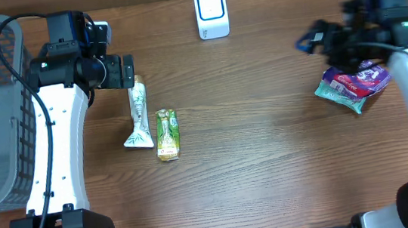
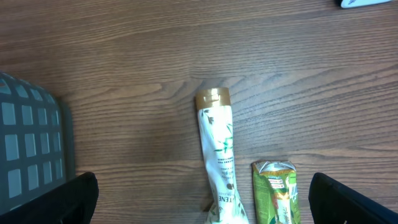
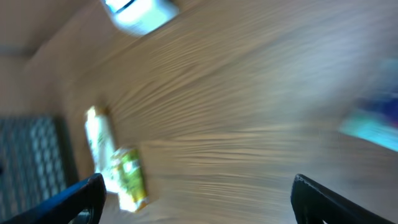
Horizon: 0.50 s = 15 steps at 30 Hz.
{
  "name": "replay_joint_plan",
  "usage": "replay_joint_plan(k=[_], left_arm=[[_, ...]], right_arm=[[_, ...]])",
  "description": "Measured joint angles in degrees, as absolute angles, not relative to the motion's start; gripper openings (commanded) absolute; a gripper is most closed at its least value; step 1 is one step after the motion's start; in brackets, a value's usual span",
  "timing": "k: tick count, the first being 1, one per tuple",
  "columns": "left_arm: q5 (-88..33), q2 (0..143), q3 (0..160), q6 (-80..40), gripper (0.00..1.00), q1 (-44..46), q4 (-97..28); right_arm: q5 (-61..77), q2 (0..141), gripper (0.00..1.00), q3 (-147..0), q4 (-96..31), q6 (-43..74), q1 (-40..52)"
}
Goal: Scan the item barcode
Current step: 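Move the purple box right and place it on the packet, then reach the right gripper to the green juice pack and grasp it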
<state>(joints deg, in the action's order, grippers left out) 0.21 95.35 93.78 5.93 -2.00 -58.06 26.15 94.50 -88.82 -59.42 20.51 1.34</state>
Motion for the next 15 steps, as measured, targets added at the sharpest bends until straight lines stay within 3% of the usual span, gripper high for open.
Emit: replay_joint_plan(k=[8,15], left_arm=[[0.21,95.35,93.78,5.93,1.00,-2.00,-58.11],[0.21,95.35,93.78,5.93,1.00,-2.00,-58.04]], right_arm=[[25.67,104.95,0.84,-87.72,-44.66,27.14,26.15],[23.66,113.38,0.85,-87.35,-35.94,31.64,39.42]])
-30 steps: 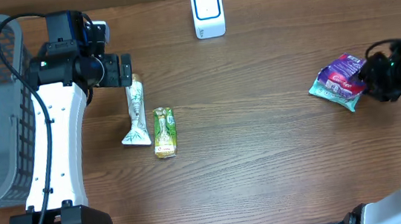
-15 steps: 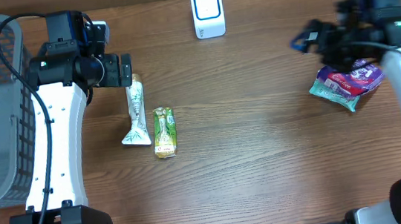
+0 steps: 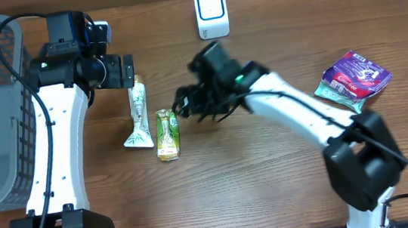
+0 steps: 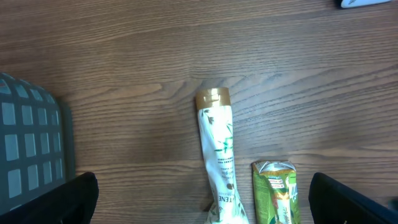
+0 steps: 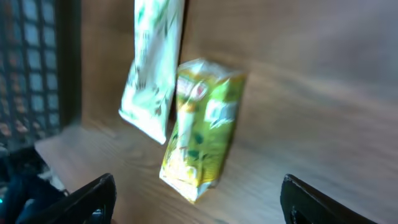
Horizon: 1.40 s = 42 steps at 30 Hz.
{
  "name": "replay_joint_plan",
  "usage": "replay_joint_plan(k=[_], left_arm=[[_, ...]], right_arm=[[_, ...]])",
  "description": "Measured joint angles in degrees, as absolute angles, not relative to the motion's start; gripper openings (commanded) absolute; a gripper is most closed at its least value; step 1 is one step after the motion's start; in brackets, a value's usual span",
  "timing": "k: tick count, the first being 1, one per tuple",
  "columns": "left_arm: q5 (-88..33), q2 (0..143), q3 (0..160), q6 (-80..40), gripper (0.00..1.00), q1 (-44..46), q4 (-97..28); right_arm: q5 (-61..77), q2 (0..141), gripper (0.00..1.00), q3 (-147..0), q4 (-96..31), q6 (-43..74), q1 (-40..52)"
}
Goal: Scan the item barcode
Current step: 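Reach the right gripper to the green juice pack and grasp it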
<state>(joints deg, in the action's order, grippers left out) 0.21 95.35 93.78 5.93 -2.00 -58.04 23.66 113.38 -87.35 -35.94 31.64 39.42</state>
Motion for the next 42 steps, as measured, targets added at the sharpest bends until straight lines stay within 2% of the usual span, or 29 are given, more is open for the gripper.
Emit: replay_joint_plan(k=[10,13,15,16,21,22,24,32,34,35,36,37,39,42], left_arm=[[0.21,95.35,93.78,5.93,1.00,-2.00,-58.06],[0.21,95.35,93.78,5.91,1.00,-2.00,-58.08],[0.21,95.35,93.78,5.93,1.00,-2.00,-58.06],[0.21,95.35,93.78,5.91,1.00,-2.00,-58.06],[0.21,95.35,93.78,5.93,1.00,-2.00,-58.06],[0.21,95.35,93.78,5.91,0.99,-2.00,-58.06],[0.21,95.35,93.78,5.91,1.00,-2.00,-58.06],[0.21,95.35,93.78,5.91,1.00,-2.00,-58.06],[0.21,95.35,93.78,5.93,1.00,-2.00,-58.08],[0.21,95.35,93.78,5.91,1.00,-2.00,-58.06],[0.21,95.35,93.78,5.93,0.99,-2.00,-58.08],[0.21,95.35,93.78,5.93,1.00,-2.00,-58.06],[0.21,95.35,93.78,5.91,1.00,-2.00,-58.06],[0.21,95.35,93.78,5.91,1.00,-2.00,-58.08]], right_arm=[[24.32,122.74,0.84,-86.70,-34.09,40.40,45.87],[25.54,123.52,0.74,-86.63,-33.76,41.36,46.87],[25.93,123.83,0.63,-86.61,-33.39,41.80,48.14],[26.20,124.07,0.50,-86.61,-32.97,41.93,48.66],[27.03,124.42,0.31,-86.61,-32.08,42.63,49.98],[27.05,124.42,0.18,-86.61,-32.05,42.83,49.98],[26.98,124.46,0.04,-86.61,-31.70,43.09,49.95],[27.88,124.49,0.04,-86.67,-32.64,43.72,49.28],[28.56,124.49,0.21,-86.70,-33.12,43.70,48.80],[28.64,124.49,0.47,-86.70,-33.21,43.97,48.53],[28.45,124.49,0.56,-86.67,-33.32,43.77,48.45],[28.29,124.60,0.79,-86.67,-33.47,43.75,48.16],[28.03,124.99,0.88,-86.67,-33.19,43.68,47.53],[26.63,124.81,0.88,-87.44,-31.00,43.62,47.20]])
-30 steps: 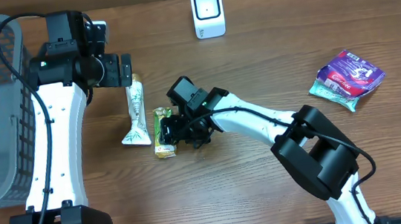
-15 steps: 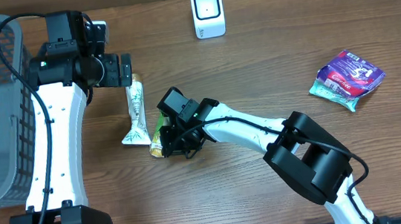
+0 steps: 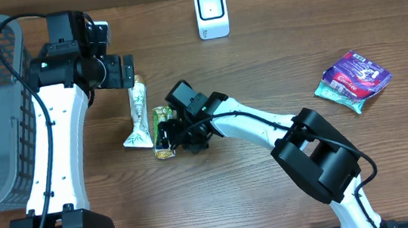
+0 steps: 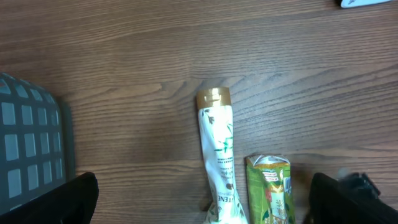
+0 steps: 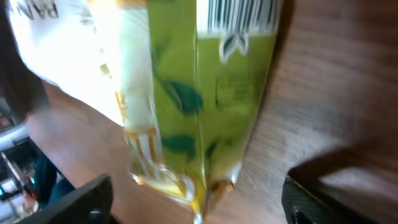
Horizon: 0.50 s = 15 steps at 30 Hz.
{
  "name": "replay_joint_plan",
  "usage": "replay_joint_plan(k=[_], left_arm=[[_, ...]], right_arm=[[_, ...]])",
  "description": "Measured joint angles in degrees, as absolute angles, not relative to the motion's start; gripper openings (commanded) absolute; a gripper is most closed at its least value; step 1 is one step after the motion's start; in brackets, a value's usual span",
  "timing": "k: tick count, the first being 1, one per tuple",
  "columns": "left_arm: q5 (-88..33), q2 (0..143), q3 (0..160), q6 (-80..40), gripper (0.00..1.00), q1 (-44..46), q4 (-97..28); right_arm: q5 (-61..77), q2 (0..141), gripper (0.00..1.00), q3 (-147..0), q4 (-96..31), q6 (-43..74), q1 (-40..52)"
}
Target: Scan the item barcode
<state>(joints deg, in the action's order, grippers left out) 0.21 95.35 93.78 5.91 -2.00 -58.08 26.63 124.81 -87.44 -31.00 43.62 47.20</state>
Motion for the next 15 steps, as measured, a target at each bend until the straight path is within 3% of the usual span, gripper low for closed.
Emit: replay_joint_plan(k=[7,9,11,12,15], left_arm=[[0.21,95.35,93.78,5.91,1.00,-2.00,-58.06],[0.21,95.35,93.78,5.93,1.00,-2.00,-58.06],[0.21,95.35,93.78,5.91,1.00,-2.00,-58.08],[0.21,95.35,93.78,5.91,1.00,-2.00,-58.06],[0.21,95.35,93.78,5.91,1.00,-2.00,-58.06]], right_arm=[[22.96,125.51,0.76,-87.44,-25.63,43.75,47.18],[22.70,126.02,0.63,-87.46,-24.95,44.47,47.18],[22.79,126.58,0.35,-87.59,-24.67,45.15,47.16],[23.07,127.02,0.27,-87.79,-24.64,45.56,47.00],[24.71,127.15,0.17,-88.01,-24.51,46.28,46.61]])
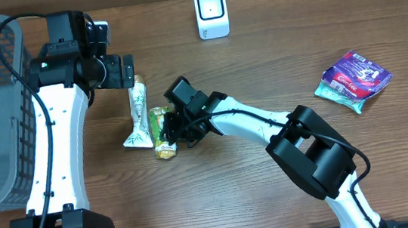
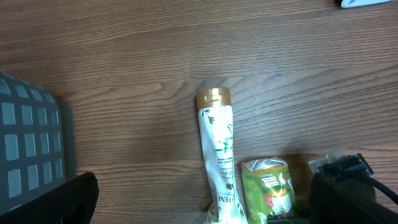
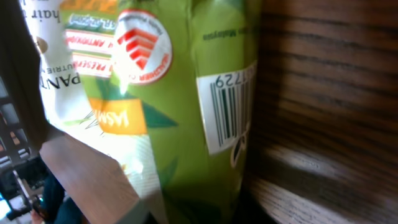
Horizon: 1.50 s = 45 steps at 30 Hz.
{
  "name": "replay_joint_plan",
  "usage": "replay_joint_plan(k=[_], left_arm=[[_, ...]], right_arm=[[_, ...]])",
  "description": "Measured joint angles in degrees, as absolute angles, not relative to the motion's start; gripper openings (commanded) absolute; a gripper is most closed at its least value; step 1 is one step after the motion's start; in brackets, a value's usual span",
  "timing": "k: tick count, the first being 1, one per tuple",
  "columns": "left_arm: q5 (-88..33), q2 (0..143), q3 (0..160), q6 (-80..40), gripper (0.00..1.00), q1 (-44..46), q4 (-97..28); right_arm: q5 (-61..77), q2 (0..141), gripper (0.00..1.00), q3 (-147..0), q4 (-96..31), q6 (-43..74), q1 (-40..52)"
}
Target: Scan the item barcode
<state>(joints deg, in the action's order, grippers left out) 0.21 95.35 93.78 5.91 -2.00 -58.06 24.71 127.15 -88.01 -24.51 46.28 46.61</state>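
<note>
The green tea packet (image 1: 161, 128) lies mid-left on the table, touching a white tube (image 1: 139, 115). My right gripper (image 1: 173, 129) is shut on the packet's right side. The right wrist view is filled by the packet (image 3: 186, 112) and shows its barcode (image 3: 227, 116). The white scanner (image 1: 211, 12) stands at the table's back edge. My left gripper (image 1: 125, 71) hangs open just behind the tube's gold cap (image 2: 212, 97), holding nothing. From the left wrist the packet (image 2: 267, 190) appears tipped up beside the tube (image 2: 221, 162).
A grey mesh basket sits off the table's left side. A purple and teal packet (image 1: 353, 75) lies at the right. My right arm (image 1: 266, 126) stretches across the middle of the table.
My right gripper was open around the green packet and is now shut on it. The packet has tipped and shifted slightly toward the tube. My left arm has not moved.
My right gripper was first at the far right by the purple packet. Then it was open near the green packet at mid-table. Then it was low at the packet with its jaws open either side, and now it grips it. The left arm stayed still.
</note>
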Motion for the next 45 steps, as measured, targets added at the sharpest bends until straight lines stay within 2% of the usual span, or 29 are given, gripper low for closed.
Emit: replay_joint_plan(k=[6,9,12,15,20,22,25,27,29,31,35,41,45], left_arm=[[0.21,95.35,93.78,5.91,1.00,-2.00,-58.06],[0.21,95.35,93.78,5.93,1.00,-2.00,-58.06],[0.23,95.35,93.78,5.93,1.00,-2.00,-58.04],[0.23,95.35,93.78,5.93,1.00,-2.00,-58.04],[0.21,95.35,93.78,5.93,0.99,-2.00,-58.06],[0.21,95.35,93.78,5.91,0.99,-2.00,-58.06],[0.21,95.35,93.78,5.93,1.00,-2.00,-58.08],[0.21,95.35,93.78,5.91,1.00,-2.00,-58.06],[0.21,95.35,93.78,5.93,1.00,-2.00,-58.06],[0.21,95.35,93.78,5.93,1.00,-2.00,-58.06],[0.21,95.35,93.78,5.93,1.00,-2.00,-58.06],[0.21,95.35,93.78,5.93,1.00,-2.00,-58.06],[0.21,95.35,93.78,5.91,1.00,-2.00,-58.06]], right_arm=[[27.03,127.35,0.09,-88.18,-25.10,46.50,45.80],[28.45,127.35,0.08,-89.08,-28.51,45.01,44.93],[27.70,126.91,0.09,-90.96,-36.14,41.06,43.59],[19.27,124.90,0.09,-94.26,-49.84,34.94,42.04],[-4.16,123.00,0.17,-97.69,-66.37,29.71,41.89],[-14.41,122.96,0.21,-97.71,-68.79,28.60,42.41],[-22.41,122.96,0.24,-97.27,-68.10,27.73,43.44],[-25.71,122.98,0.32,-96.99,-67.59,27.22,44.16],[-27.99,123.00,0.42,-96.92,-67.79,27.05,44.75],[-28.51,123.07,0.47,-96.95,-68.12,26.63,44.88],[-26.52,123.17,0.52,-96.95,-68.18,26.55,45.10],[-24.56,123.20,0.68,-96.95,-67.13,26.52,47.42],[-24.84,123.20,0.72,-97.12,-68.73,28.25,47.97]])
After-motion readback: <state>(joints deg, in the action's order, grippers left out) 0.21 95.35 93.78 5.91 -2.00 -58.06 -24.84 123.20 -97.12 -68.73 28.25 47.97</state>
